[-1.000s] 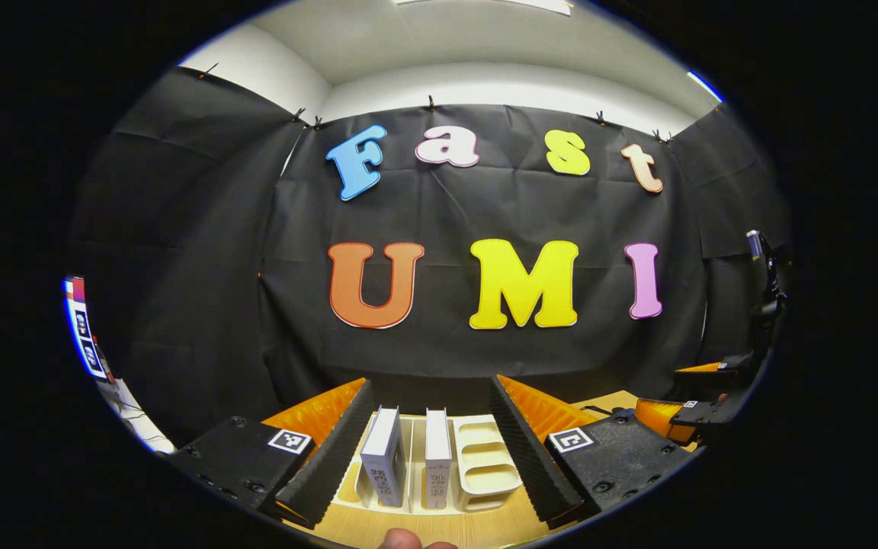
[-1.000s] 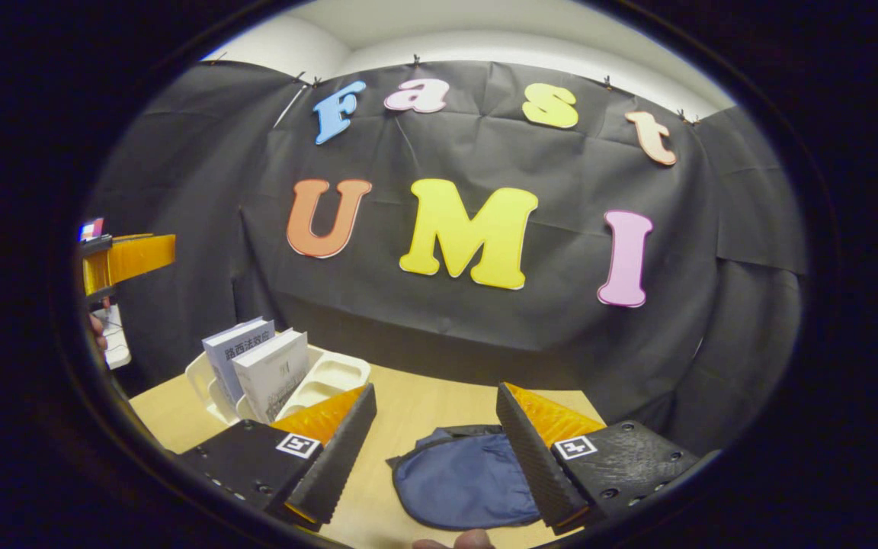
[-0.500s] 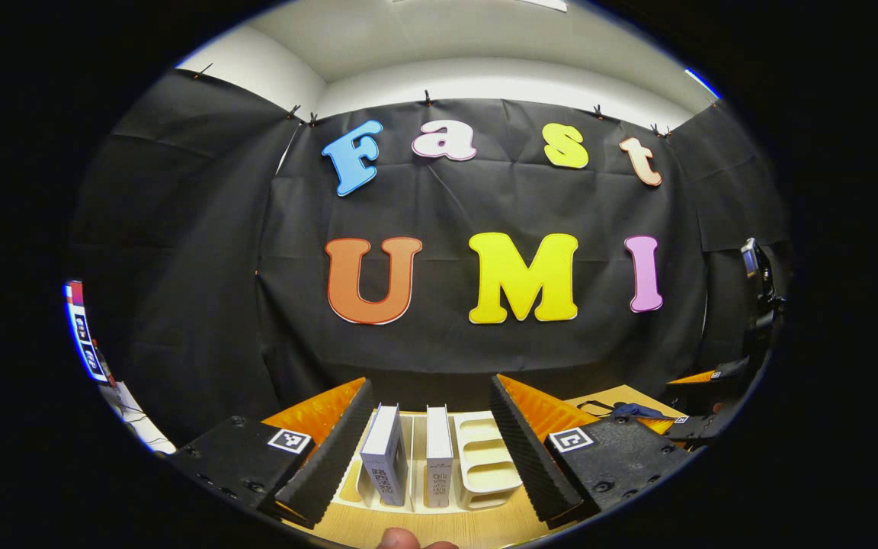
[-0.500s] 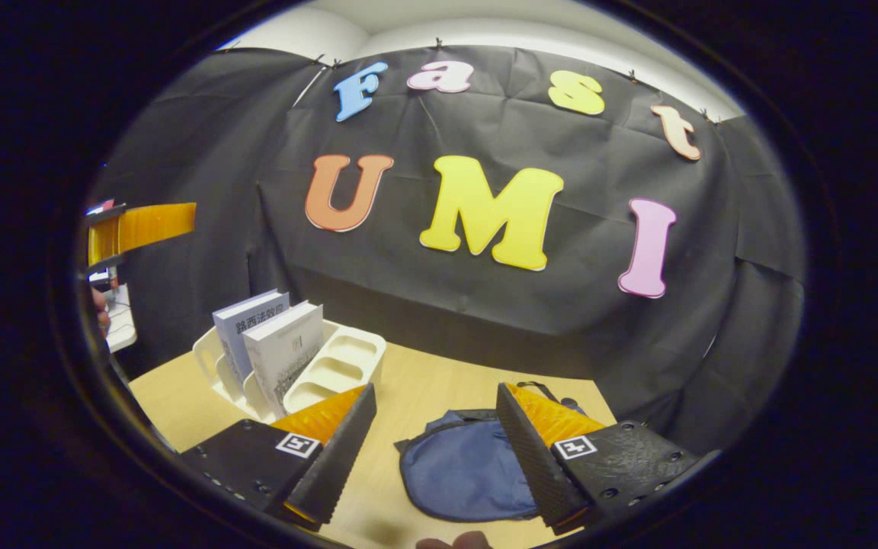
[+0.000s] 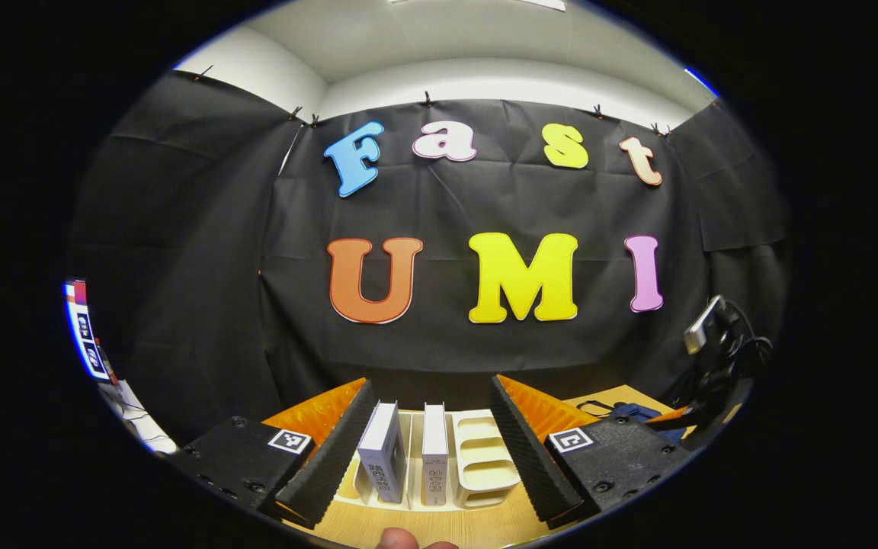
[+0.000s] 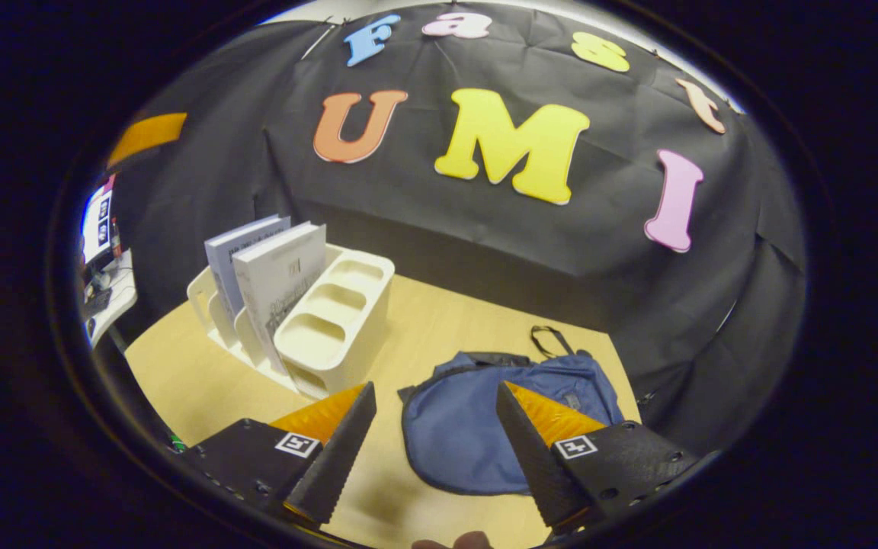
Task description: Open the schoolbag, grab two books from the bookshelf and put them into the schoolbag.
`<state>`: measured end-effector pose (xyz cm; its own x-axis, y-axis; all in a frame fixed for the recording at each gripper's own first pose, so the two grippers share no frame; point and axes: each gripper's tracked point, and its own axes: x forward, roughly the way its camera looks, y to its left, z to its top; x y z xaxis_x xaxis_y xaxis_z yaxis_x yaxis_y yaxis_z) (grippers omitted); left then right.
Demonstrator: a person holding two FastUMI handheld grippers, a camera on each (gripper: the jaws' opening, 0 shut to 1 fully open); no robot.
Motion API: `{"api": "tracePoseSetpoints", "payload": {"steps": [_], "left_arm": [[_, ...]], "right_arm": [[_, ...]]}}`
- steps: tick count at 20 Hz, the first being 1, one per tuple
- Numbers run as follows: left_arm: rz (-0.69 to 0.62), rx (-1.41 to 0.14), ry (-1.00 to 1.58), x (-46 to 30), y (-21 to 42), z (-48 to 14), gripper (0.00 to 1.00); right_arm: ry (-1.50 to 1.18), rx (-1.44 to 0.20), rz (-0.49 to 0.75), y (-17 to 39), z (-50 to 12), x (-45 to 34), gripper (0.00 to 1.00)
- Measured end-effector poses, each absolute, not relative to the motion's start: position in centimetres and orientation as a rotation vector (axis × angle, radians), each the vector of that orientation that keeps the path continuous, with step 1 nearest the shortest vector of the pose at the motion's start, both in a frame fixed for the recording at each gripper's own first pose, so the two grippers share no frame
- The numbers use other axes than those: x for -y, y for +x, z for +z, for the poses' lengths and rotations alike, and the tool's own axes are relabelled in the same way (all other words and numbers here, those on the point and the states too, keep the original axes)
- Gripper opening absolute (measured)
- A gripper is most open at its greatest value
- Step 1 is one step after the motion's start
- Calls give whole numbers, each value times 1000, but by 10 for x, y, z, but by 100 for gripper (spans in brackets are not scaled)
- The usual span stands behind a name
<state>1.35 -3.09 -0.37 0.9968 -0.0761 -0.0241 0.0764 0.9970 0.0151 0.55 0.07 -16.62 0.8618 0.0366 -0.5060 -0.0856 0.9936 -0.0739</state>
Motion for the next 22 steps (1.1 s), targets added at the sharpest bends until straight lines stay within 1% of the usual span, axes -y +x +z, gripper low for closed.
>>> {"api": "tracePoseSetpoints", "payload": {"steps": [2, 3, 5, 9, 11, 12, 13, 14, 19, 20, 21, 22], "left_arm": [[-80, -28, 32, 33, 14, -5, 97], [-86, -30, 38, 36, 13, -7, 97], [-100, -42, 44, 42, 10, -11, 97], [-101, -50, 50, 49, 3, -11, 97], [-94, -50, 49, 51, 3, -10, 97], [-87, -53, 47, 50, 2, -12, 97], [-82, -61, 43, 49, 1, -15, 97], [-73, -69, 40, 49, 1, -16, 97], [-42, -73, 34, 42, -5, -14, 97], [-39, -73, 38, 42, -5, -14, 97], [-36, -76, 42, 40, -5, -15, 97], [-34, -81, 44, 39, -5, -15, 97]], "right_arm": [[-126, -614, 61, 0, -195, 4, 99], [-146, -655, 68, -2, -208, 4, 96], [-181, -730, 81, -10, -231, 4, 96], [-205, -831, 81, -7, -259, 6, 96], [-208, -873, 70, -1, -271, 6, 96], [-209, -892, 57, 2, -276, 7, 99], [-206, -911, 48, 7, -281, 7, 99], [-205, -936, 46, 9, -289, 7, 96], [-224, -1022, 5, 21, -326, 15, 96], [-230, -1033, -6, 22, -333, 15, 99], [-233, -1034, -20, 26, -338, 16, 96], [-239, -1041, -36, 29, -342, 18, 96]]}}
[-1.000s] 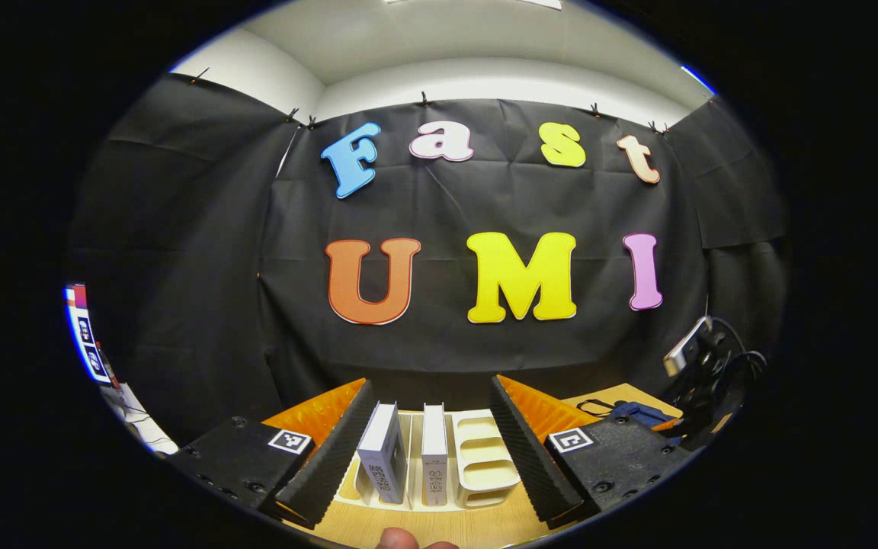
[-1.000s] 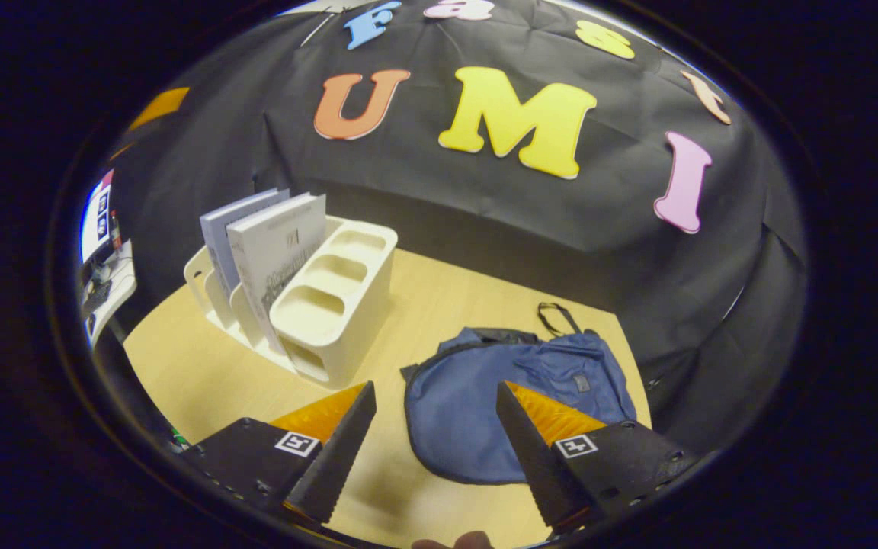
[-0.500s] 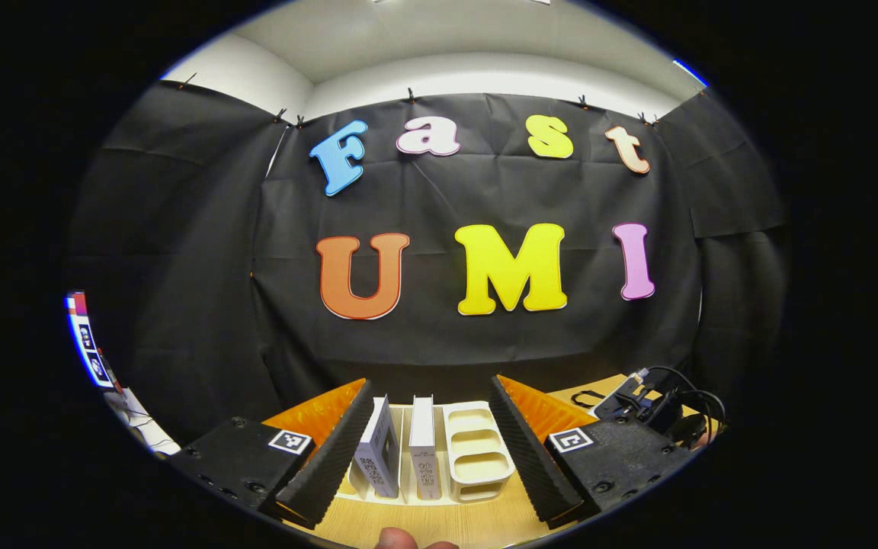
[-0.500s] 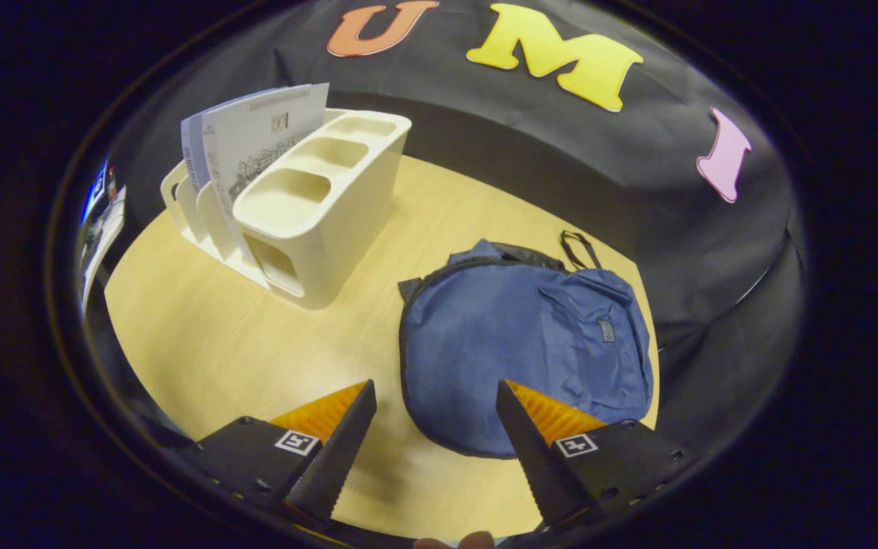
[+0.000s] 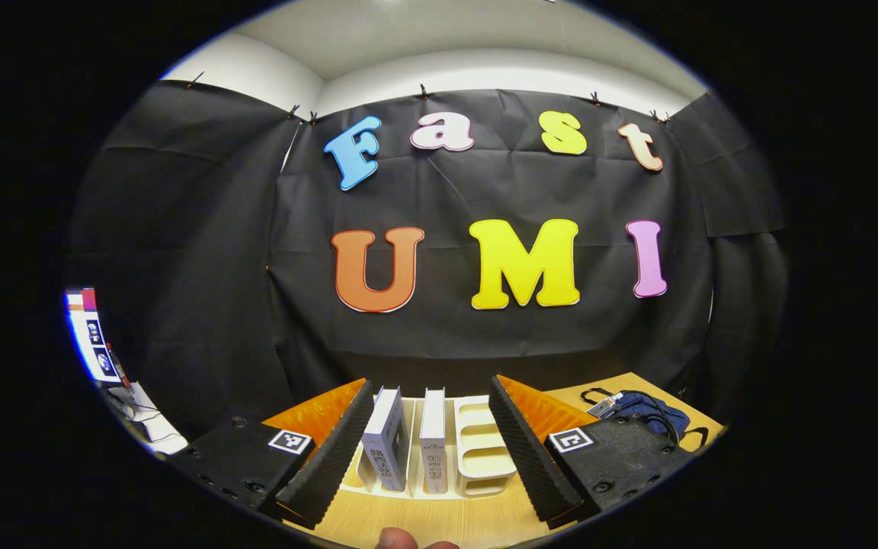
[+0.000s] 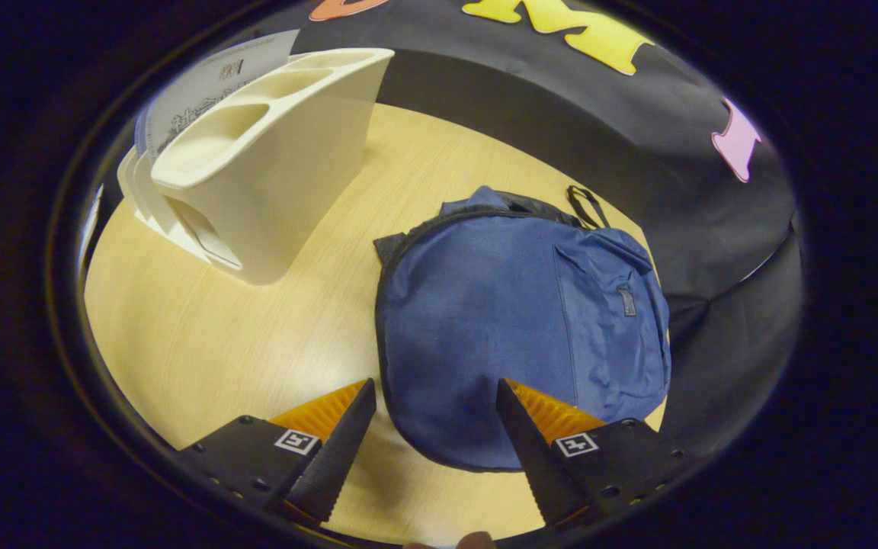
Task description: Open the schoolbag, grab two books from the bookshelf and put them into the schoolbag.
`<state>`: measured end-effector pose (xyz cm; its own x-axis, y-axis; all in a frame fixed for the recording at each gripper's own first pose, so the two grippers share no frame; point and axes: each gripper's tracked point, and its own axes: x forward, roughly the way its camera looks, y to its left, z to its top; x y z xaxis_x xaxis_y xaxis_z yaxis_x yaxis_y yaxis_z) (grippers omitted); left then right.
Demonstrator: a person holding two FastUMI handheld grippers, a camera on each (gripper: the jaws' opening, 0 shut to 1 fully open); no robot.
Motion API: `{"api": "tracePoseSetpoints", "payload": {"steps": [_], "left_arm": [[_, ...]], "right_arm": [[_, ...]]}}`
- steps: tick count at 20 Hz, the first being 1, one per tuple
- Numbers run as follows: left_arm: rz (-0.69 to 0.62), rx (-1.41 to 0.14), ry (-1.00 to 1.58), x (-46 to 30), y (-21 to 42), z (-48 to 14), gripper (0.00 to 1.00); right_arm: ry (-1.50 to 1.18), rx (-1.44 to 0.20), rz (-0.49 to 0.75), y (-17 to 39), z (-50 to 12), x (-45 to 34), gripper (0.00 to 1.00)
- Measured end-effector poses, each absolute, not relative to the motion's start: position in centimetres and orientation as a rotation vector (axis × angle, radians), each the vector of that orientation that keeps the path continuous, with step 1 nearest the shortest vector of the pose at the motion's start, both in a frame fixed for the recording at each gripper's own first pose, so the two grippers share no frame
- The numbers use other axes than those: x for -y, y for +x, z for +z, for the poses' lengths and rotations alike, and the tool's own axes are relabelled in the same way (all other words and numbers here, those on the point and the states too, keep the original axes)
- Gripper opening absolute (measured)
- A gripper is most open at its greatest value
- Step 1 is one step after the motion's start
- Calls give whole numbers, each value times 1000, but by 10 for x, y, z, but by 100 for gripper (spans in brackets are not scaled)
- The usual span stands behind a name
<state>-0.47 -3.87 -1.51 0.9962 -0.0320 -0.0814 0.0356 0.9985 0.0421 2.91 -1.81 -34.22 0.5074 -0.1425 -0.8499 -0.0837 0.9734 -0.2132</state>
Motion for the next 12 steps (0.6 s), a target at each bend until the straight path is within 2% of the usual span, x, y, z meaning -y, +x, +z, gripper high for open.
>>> {"api": "tracePoseSetpoints", "payload": {"steps": [6, 7, 9, 11, 12], "left_arm": [[-11, -107, 46, 32, -7, -25, 97], [-14, -115, 35, 32, -7, -27, 97], [-19, -124, 23, 36, -7, -29, 97], [-21, -121, 25, 37, -7, -29, 97], [-21, -120, 24, 37, -6, -29, 97]], "right_arm": [[-231, -1051, -91, 43, -356, 21, 91], [-223, -1055, -107, 44, -357, 23, 96], [-205, -1062, -113, 45, -359, 22, 79], [-185, -1037, -113, 49, -352, 20, 70], [-186, -1038, -111, 46, -348, 19, 52]]}}
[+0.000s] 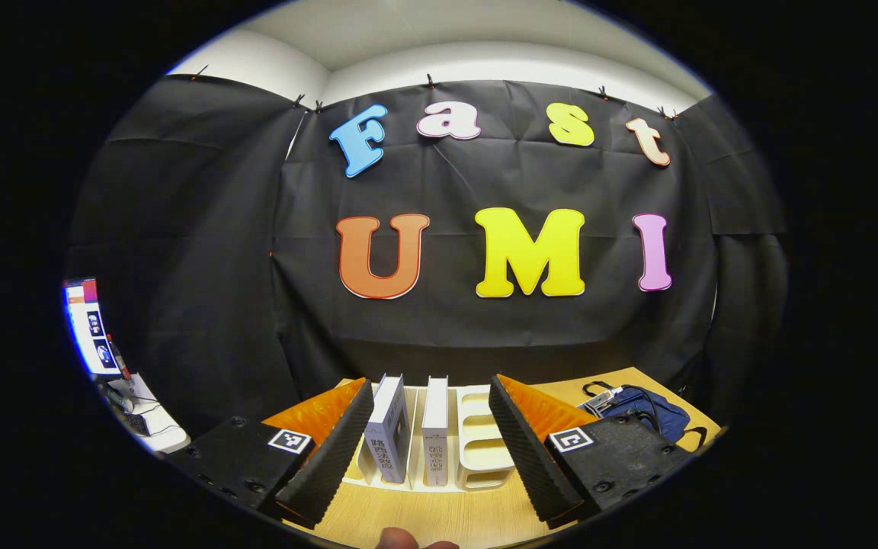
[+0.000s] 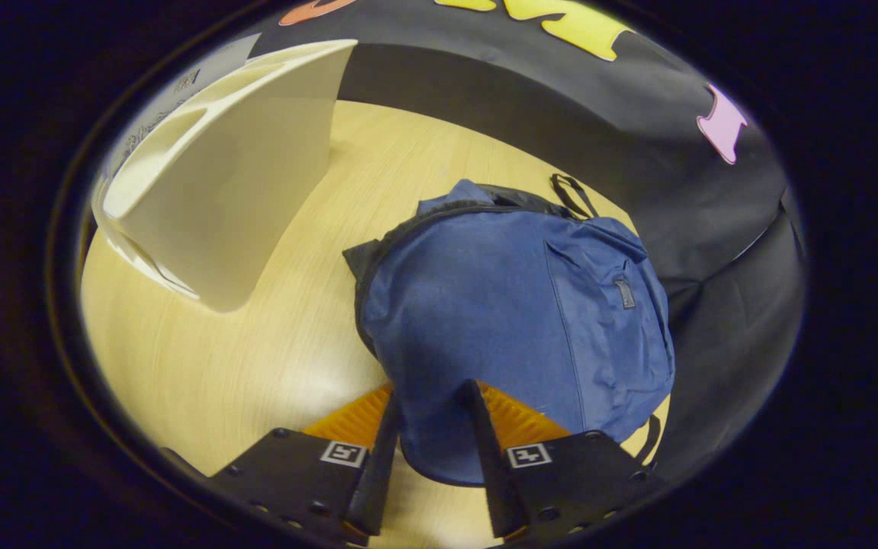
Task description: Open the schoolbag, grab two books from the bookshelf and put them into the schoolbag.
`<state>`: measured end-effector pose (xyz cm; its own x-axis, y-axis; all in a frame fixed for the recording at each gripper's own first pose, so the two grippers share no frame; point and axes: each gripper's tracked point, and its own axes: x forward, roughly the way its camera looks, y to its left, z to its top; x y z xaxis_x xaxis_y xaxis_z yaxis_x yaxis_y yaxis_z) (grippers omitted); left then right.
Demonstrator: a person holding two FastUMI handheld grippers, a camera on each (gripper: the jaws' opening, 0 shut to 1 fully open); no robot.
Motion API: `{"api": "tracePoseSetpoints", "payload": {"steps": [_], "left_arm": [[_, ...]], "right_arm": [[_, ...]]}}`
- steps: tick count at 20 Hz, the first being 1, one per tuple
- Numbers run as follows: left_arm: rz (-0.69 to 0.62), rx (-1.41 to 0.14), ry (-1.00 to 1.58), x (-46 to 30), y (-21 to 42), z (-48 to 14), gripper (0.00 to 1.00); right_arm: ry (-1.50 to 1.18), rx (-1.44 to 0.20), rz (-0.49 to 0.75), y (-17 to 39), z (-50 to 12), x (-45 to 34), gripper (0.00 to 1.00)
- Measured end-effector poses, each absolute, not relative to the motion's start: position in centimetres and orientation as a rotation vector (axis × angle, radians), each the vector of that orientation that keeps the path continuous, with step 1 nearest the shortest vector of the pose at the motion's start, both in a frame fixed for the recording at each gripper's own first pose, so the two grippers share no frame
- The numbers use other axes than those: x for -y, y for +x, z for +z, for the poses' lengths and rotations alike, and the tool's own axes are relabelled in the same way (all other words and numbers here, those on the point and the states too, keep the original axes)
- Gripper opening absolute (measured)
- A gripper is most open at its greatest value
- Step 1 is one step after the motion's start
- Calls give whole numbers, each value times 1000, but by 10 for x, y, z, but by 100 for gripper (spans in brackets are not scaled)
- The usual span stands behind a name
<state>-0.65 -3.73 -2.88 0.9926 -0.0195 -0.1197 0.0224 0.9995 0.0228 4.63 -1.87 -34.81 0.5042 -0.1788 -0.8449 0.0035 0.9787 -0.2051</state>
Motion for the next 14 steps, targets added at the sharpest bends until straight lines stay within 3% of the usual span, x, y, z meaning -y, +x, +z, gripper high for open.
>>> {"api": "tracePoseSetpoints", "payload": {"steps": [1, 2, 4, 5, 6, 14], "left_arm": [[-24, -119, 16, 38, -4, -30, 97], [-30, -127, 6, 39, -3, -33, 97], [-28, -150, 0, 38, -3, -41, 97], [-24, -151, -5, 38, -3, -39, 98], [-21, -150, -10, 36, -2, -39, 97], [-37, -181, 2, 35, 21, -47, 97]], "right_arm": [[-187, -1034, -118, 46, -345, 19, 45], [-183, -1027, -128, 47, -342, 21, 29], [-177, -1022, -122, 46, -335, 22, 8], [-178, -1013, -110, 42, -334, 24, 9], [-179, -1017, -86, 44, -330, 24, 1], [-77, -945, -28, 39, -275, 47, 1]]}}
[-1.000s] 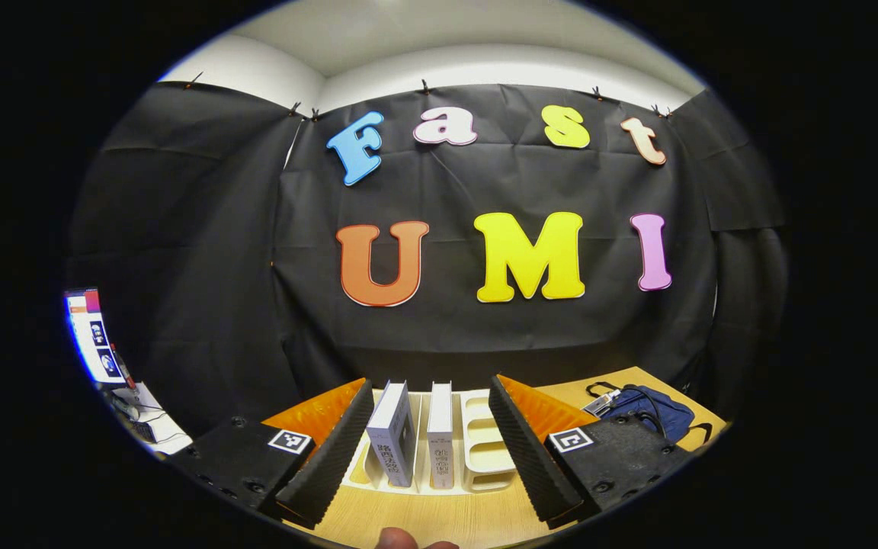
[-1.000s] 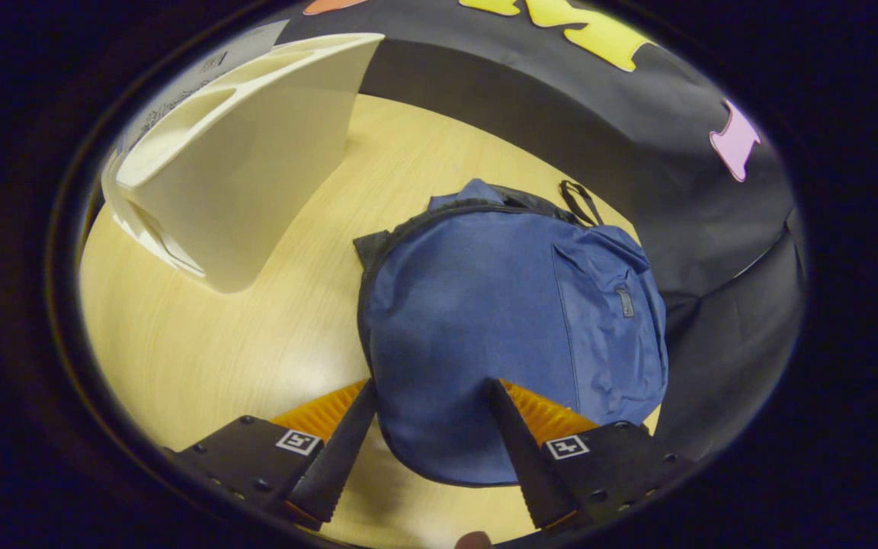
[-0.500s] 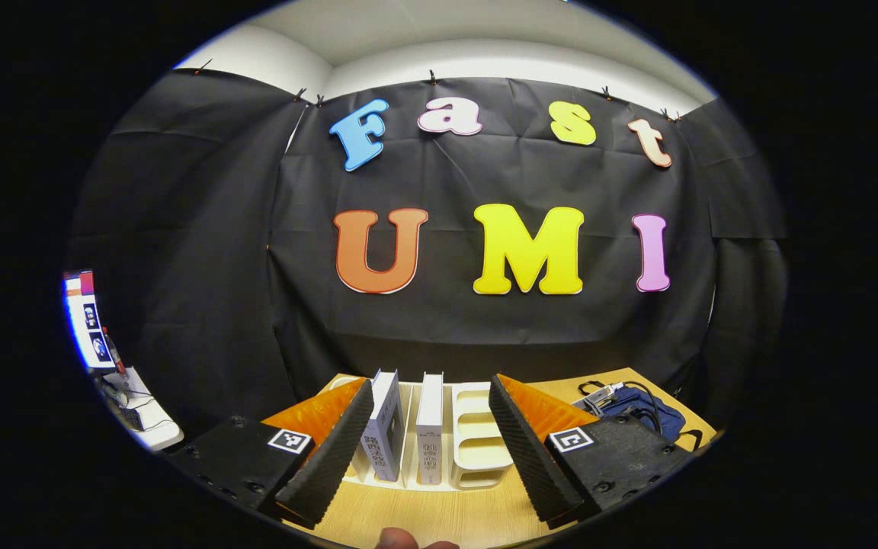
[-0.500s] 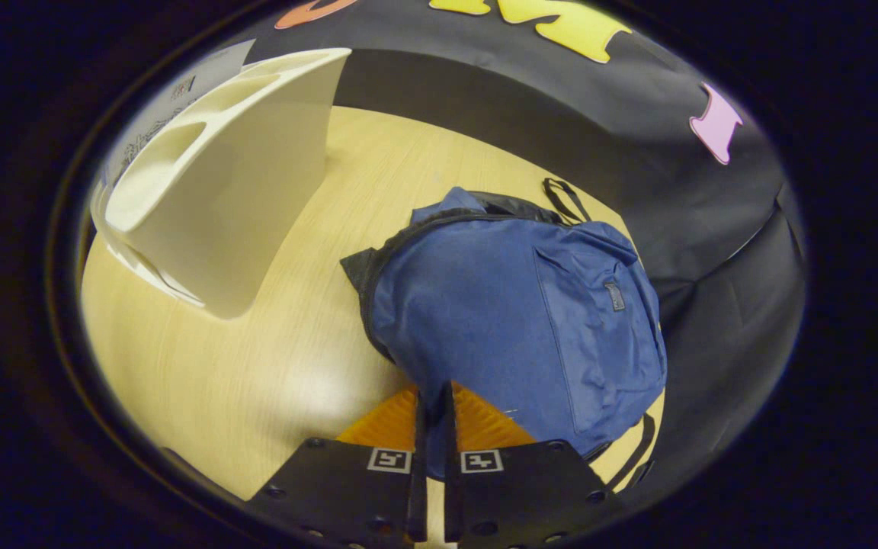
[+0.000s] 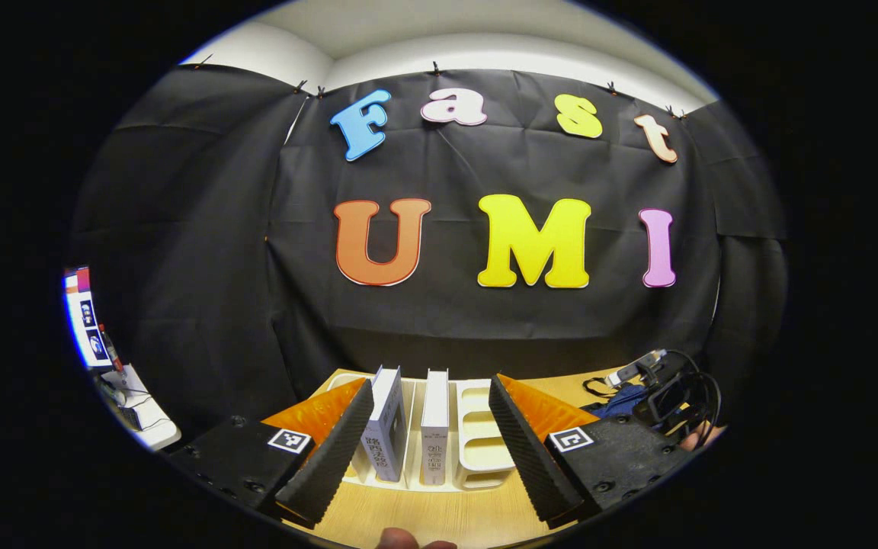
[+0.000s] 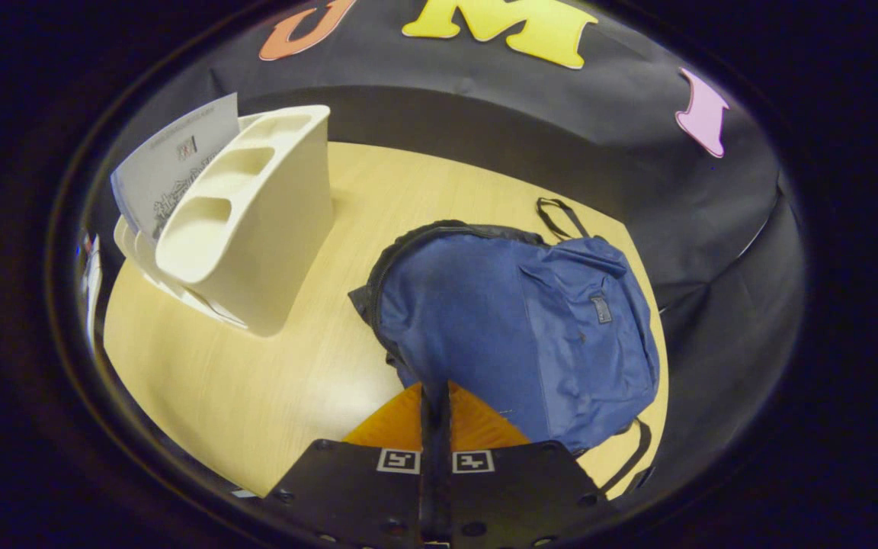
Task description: Open the schoolbag, grab two books from the bookshelf and put them into the schoolbag.
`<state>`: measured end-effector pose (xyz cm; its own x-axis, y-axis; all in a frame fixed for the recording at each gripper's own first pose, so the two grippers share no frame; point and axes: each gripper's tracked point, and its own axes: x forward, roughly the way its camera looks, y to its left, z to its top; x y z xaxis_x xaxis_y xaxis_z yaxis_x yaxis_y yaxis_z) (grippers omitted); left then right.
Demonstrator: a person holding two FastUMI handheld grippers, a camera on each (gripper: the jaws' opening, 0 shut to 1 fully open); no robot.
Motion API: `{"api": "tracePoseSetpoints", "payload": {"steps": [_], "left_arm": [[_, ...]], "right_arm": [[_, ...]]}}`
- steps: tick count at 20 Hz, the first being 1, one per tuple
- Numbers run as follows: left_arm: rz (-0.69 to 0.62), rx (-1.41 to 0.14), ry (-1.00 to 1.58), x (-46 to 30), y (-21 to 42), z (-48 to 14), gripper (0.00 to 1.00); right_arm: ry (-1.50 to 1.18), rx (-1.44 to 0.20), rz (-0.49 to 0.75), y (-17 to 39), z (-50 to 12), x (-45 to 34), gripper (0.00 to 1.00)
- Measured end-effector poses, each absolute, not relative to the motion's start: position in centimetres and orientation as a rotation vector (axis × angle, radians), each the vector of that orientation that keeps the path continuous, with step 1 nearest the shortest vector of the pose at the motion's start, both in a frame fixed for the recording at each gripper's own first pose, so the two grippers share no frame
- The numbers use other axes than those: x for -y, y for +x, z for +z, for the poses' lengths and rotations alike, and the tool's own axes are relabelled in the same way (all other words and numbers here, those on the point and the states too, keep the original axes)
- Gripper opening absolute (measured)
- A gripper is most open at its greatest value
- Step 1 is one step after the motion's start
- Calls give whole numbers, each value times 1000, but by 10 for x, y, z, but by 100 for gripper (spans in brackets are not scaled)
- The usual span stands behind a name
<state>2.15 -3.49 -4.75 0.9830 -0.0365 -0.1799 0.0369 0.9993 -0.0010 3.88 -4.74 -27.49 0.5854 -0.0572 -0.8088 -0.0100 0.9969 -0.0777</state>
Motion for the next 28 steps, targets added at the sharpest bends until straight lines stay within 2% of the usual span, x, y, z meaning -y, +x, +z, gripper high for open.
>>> {"api": "tracePoseSetpoints", "payload": {"steps": [9, 13, 19, 20, 21, 23, 24, 26, 28], "left_arm": [[-74, -281, -10, 39, 72, -55, 97], [-118, -391, -7, 41, 104, -68, 97], [-193, -776, -121, 50, 123, -127, 98], [-199, -833, -119, 50, 125, -136, 98], [-204, -896, -107, 51, 125, -145, 98], [-210, -1017, -88, 51, 125, -160, 98], [-201, -1068, -79, 52, 128, -167, 100], [-186, -1147, -49, 50, 130, -179, 98], [-168, -1215, -27, 50, 134, -192, 98]], "right_arm": [[-64, -818, -66, 39, -209, 111, 1], [-36, -768, -113, 41, -183, 148, 1], [11, -729, -146, 44, -158, 186, 1], [20, -729, -144, 44, -158, 188, 4], [28, -728, -142, 43, -158, 190, 0], [44, -729, -135, 41, -158, 191, 4], [50, -729, -132, 39, -159, 191, 1], [67, -727, -132, 37, -160, 194, 1], [85, -725, -134, 37, -162, 196, 4]]}}
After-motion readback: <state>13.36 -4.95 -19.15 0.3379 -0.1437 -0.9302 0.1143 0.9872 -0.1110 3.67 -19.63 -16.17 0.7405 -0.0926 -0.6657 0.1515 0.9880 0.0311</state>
